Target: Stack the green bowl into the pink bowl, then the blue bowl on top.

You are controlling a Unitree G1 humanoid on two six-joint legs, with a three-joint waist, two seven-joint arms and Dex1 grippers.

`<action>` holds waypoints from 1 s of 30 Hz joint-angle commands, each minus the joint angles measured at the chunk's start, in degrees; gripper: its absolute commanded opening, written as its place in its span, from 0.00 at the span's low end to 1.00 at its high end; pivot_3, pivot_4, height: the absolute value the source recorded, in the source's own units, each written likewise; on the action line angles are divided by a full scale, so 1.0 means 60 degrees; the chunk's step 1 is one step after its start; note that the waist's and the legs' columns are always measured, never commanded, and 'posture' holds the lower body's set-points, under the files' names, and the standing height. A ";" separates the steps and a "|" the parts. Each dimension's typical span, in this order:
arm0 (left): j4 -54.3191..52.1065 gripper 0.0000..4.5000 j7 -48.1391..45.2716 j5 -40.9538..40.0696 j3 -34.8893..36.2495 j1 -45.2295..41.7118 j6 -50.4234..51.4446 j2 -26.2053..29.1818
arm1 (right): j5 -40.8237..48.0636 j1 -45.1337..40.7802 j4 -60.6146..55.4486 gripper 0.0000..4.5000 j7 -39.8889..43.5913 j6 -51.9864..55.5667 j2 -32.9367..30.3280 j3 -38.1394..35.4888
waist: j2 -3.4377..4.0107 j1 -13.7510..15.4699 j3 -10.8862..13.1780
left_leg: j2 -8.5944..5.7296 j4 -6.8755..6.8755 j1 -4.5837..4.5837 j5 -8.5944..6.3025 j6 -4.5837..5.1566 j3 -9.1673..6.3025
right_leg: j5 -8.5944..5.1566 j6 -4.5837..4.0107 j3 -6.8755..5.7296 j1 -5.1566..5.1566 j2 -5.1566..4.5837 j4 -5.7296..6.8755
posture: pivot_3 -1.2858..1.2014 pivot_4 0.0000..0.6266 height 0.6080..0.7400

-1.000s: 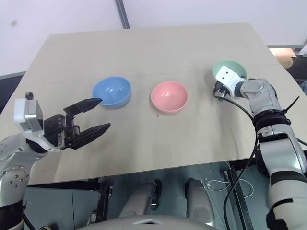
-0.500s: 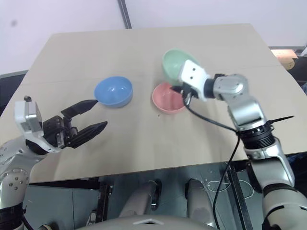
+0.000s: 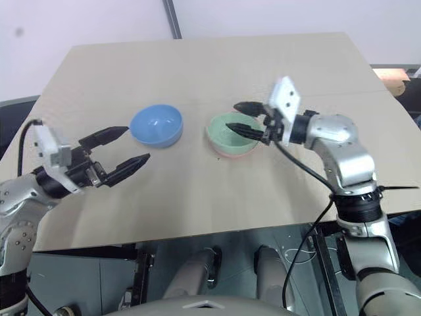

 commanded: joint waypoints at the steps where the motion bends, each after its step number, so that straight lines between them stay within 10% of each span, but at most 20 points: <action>1: 0.0296 1.00 0.0391 0.1091 -0.0566 -0.0708 -0.0285 0.0308 | 0.0688 0.0769 -0.0887 0.53 0.0303 0.0094 -0.0768 -0.0734 | 0.0001 0.0030 -0.0003 | 0.0000 0.0000 0.0002 0.0000 0.0000 0.0002 | -0.0001 0.0000 0.0000 0.0001 0.0000 0.0002 | 0.52 0.24 1.00; 6: 0.1152 1.00 0.0804 0.2913 -0.1878 -0.2118 -0.0039 0.0985 | 0.0570 0.1946 -0.1020 0.53 -0.0481 0.0072 -0.1475 -0.1530 | 0.0002 0.0150 -0.0003 | 0.0004 0.0008 0.0001 0.0001 0.0000 0.0032 | -0.0001 0.0002 -0.0016 0.0006 0.0007 0.0006 | 0.52 0.24 1.00; 12: 0.2355 1.00 0.0373 0.4041 -0.3202 -0.3368 -0.0803 0.0951 | 0.0696 0.3282 -0.1656 0.99 -0.1073 0.0045 -0.1757 -0.2068 | 0.0002 0.0146 -0.0004 | 0.0002 0.0005 -0.0004 0.0000 0.0000 0.0045 | -0.0001 0.0003 -0.0004 0.0002 0.0002 0.0001 | 0.52 0.24 1.00; 30: 0.4233 1.00 -0.0669 0.6916 -0.5604 -0.5357 -0.1212 0.1008 | 0.1875 0.4259 -0.3475 0.99 -0.1213 -0.0516 -0.2612 -0.3092 | -0.0004 0.0165 -0.0003 | 0.0005 0.0023 -0.0008 0.0001 0.0002 0.0046 | 0.0006 0.0023 -0.0005 0.0009 0.0004 0.0001 | 0.52 0.24 1.00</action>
